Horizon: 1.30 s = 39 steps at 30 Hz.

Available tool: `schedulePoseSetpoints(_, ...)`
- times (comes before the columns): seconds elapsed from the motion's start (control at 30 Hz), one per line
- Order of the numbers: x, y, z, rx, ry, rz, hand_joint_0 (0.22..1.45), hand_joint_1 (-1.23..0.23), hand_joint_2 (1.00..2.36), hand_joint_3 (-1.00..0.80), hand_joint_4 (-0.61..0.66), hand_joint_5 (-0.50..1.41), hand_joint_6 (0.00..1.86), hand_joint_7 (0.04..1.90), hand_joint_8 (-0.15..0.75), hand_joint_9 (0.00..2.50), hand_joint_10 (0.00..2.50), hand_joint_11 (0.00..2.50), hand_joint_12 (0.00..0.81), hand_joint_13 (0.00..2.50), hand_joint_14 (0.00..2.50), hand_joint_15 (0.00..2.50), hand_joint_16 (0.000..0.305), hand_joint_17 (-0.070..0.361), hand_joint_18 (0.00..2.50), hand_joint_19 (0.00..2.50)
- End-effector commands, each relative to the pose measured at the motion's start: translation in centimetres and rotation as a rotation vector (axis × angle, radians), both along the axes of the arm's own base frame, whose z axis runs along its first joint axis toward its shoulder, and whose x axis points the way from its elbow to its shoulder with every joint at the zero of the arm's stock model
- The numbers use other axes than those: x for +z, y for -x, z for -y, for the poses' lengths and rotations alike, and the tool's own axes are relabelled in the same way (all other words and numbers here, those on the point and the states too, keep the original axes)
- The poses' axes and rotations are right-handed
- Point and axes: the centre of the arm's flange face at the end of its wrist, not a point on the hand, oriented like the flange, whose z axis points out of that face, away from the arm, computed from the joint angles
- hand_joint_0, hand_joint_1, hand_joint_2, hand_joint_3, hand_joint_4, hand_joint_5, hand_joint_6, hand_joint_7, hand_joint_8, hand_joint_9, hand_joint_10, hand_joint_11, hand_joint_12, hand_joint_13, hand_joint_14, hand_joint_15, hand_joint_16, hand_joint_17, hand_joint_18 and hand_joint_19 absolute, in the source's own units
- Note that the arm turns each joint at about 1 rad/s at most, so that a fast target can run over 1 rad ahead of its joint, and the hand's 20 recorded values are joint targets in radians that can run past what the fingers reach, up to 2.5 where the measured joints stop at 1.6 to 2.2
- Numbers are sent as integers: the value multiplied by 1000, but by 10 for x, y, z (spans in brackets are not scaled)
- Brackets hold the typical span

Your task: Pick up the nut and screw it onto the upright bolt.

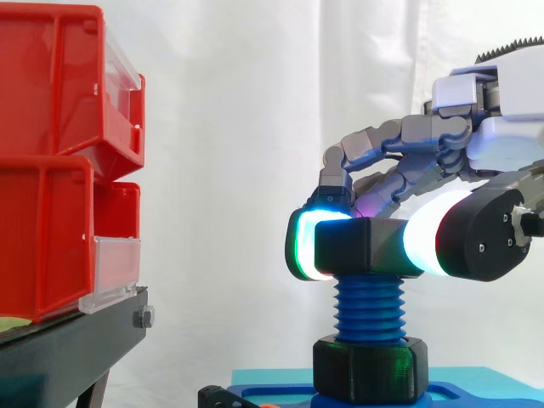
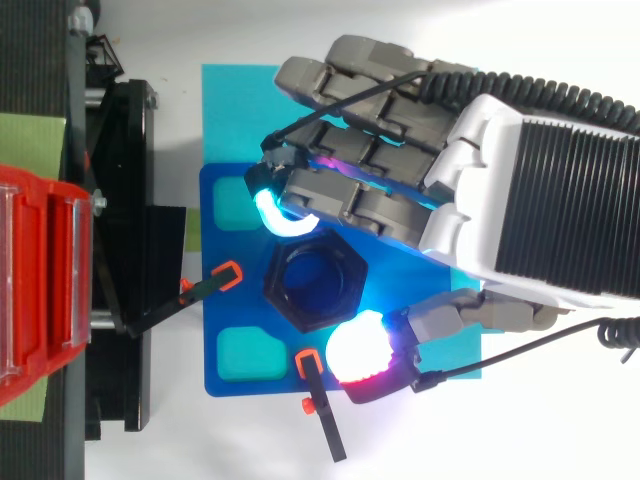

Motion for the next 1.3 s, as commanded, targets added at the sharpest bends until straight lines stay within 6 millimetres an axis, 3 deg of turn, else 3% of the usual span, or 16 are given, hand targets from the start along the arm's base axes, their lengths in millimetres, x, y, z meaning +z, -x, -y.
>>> schedulePoseSetpoints(0.0,0,0,0,0,0,0,559,-535,1005,-443,302,-185,580,1235,310,490,5,164,376,426,0,0,50,112,395,69)
schedulePoseSetpoints(1.27,0,0,-2,20,2,-7,556,-539,1005,-445,297,-184,568,1256,309,486,5,156,376,427,0,0,50,112,396,69)
